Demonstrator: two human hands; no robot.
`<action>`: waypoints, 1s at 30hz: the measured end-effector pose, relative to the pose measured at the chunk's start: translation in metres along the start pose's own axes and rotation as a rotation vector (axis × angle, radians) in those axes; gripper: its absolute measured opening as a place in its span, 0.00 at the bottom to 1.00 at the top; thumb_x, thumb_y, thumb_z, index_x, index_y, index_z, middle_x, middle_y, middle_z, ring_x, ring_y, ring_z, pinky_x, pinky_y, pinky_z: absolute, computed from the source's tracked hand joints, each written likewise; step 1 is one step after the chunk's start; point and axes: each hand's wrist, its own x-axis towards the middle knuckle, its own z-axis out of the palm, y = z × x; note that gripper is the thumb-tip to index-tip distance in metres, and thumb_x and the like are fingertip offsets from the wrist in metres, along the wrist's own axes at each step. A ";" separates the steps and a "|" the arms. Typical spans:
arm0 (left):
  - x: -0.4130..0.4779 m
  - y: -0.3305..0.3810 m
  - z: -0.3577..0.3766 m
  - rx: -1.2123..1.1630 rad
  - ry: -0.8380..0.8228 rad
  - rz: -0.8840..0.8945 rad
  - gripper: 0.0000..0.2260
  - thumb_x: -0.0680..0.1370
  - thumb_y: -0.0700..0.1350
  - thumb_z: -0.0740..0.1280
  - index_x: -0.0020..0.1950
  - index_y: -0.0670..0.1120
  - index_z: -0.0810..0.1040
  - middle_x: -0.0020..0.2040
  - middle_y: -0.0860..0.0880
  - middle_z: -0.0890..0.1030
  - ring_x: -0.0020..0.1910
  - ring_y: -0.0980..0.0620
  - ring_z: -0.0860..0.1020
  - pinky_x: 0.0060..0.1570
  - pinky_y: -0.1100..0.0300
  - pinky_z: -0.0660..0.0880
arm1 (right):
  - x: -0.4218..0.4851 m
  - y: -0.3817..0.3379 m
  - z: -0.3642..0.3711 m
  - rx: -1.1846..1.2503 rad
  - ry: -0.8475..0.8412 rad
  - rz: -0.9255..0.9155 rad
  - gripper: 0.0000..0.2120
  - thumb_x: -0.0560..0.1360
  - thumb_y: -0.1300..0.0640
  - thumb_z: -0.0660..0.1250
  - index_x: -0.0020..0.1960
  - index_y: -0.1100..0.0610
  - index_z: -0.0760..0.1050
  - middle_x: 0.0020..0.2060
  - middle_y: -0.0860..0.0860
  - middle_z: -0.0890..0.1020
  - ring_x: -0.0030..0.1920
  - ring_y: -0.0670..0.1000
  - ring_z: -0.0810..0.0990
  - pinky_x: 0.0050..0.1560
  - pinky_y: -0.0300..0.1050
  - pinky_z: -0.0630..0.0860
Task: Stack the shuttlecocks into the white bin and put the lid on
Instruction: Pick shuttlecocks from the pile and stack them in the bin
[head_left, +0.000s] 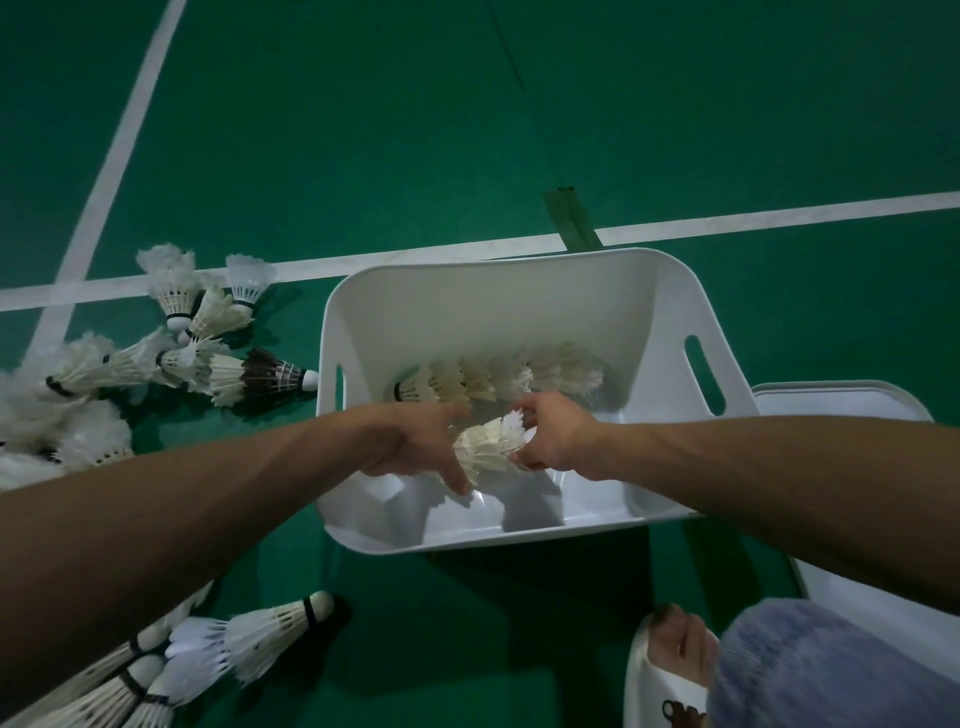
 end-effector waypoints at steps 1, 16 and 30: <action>0.000 0.000 0.000 0.006 0.009 0.008 0.42 0.70 0.32 0.73 0.77 0.51 0.57 0.73 0.44 0.65 0.63 0.45 0.70 0.65 0.53 0.69 | 0.000 -0.001 -0.001 -0.055 0.014 -0.038 0.34 0.68 0.68 0.75 0.71 0.59 0.67 0.56 0.56 0.77 0.57 0.57 0.78 0.53 0.52 0.80; -0.007 0.004 -0.008 0.178 0.199 0.071 0.39 0.71 0.41 0.75 0.76 0.54 0.58 0.67 0.44 0.70 0.56 0.44 0.76 0.51 0.50 0.79 | -0.023 -0.006 -0.021 -0.252 0.065 -0.095 0.25 0.64 0.56 0.80 0.57 0.62 0.76 0.51 0.55 0.82 0.53 0.54 0.81 0.57 0.50 0.77; -0.124 -0.011 -0.041 0.540 0.771 0.355 0.30 0.73 0.51 0.72 0.71 0.47 0.67 0.68 0.45 0.67 0.65 0.47 0.69 0.67 0.55 0.65 | -0.112 -0.128 -0.020 -0.715 0.223 -0.642 0.25 0.72 0.48 0.73 0.65 0.55 0.73 0.62 0.51 0.78 0.56 0.50 0.76 0.52 0.38 0.68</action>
